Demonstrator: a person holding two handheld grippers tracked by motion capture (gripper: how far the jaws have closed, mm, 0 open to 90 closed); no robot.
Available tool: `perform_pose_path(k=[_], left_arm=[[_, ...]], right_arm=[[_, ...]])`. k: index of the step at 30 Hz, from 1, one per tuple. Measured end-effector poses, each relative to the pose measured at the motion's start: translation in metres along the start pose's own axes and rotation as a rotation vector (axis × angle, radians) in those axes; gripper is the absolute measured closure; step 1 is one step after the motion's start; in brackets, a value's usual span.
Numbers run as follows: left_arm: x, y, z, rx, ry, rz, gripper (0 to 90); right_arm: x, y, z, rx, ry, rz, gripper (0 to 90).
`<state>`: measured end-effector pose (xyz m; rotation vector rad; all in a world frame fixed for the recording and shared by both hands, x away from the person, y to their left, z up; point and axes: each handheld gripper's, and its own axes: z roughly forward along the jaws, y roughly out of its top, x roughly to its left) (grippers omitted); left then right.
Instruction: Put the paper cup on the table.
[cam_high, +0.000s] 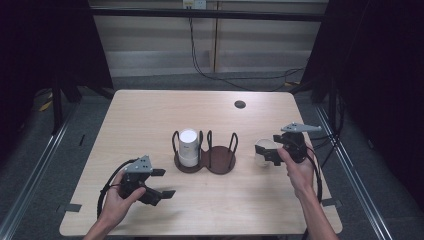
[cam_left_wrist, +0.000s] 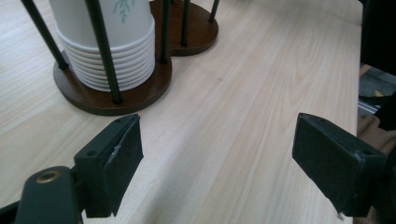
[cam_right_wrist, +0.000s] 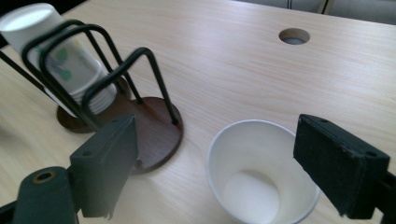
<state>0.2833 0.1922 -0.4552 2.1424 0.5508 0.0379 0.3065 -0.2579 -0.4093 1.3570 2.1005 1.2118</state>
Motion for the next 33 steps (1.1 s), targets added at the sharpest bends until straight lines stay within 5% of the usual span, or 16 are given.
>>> perform_pose_path(k=[7,14,17,33], left_arm=[[0.000,0.000,-0.002,-0.026,0.015,-0.025,16.3],[-0.005,0.003,-0.007,-0.034,0.025,0.004,16.3],[-0.008,0.001,-0.008,-0.042,0.016,-0.005,16.3],[-0.012,-0.010,-0.002,-0.045,0.035,-0.019,16.3]], right_arm=[[0.017,-0.014,-0.009,-0.054,0.024,-0.008,13.5],[0.039,-0.026,-0.012,-0.089,0.004,-0.043,13.6],[0.047,-0.035,-0.013,-0.115,0.032,-0.046,13.2],[0.081,-0.064,0.009,-0.168,0.083,-0.034,13.6]])
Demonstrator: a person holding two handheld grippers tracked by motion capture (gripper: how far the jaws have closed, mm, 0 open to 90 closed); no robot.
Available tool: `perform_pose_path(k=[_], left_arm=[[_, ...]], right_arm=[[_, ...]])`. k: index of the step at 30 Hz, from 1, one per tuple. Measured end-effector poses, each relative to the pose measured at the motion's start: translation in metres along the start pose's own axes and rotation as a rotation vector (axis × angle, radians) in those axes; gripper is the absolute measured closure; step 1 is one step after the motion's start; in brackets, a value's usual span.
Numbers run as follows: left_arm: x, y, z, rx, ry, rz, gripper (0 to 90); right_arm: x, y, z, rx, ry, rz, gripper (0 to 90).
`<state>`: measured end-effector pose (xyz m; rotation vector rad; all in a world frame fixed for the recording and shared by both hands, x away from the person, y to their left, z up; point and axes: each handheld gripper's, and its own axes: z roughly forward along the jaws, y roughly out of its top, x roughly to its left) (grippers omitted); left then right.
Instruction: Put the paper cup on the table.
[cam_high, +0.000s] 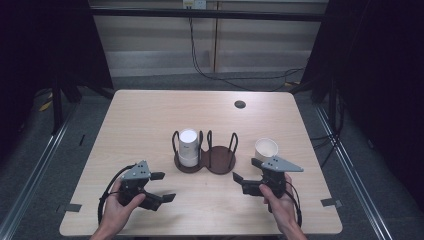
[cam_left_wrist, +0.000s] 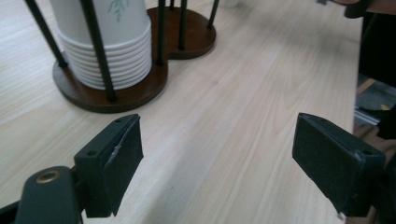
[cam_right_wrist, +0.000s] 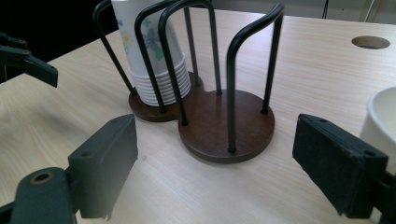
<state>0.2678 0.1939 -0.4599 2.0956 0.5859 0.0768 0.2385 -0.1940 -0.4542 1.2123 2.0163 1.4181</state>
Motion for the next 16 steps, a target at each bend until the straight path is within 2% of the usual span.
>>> perform_pose_path(k=[4,7,10,12,13,16], left_arm=[[0.004,-0.004,-0.001,-0.020,0.022,-0.018,16.3],[0.002,-0.007,0.001,-0.037,0.032,-0.028,16.3],[0.000,-0.008,0.003,-0.051,0.028,-0.020,16.6],[-0.004,-0.008,0.004,-0.085,0.047,-0.033,16.6],[-0.005,-0.009,0.004,-0.098,0.048,-0.044,16.6],[-0.006,-0.009,0.006,-0.107,0.048,-0.034,16.6]], right_arm=[[0.008,-0.009,0.006,-0.004,0.017,-0.016,13.5],[0.011,-0.015,0.011,0.020,0.030,-0.016,13.5],[0.013,-0.020,0.017,0.020,0.030,-0.015,13.8],[0.013,-0.022,0.019,0.023,0.025,-0.024,13.8],[0.013,-0.023,0.020,0.031,0.025,-0.025,13.8],[0.010,-0.023,0.025,0.073,0.016,-0.062,14.0]])
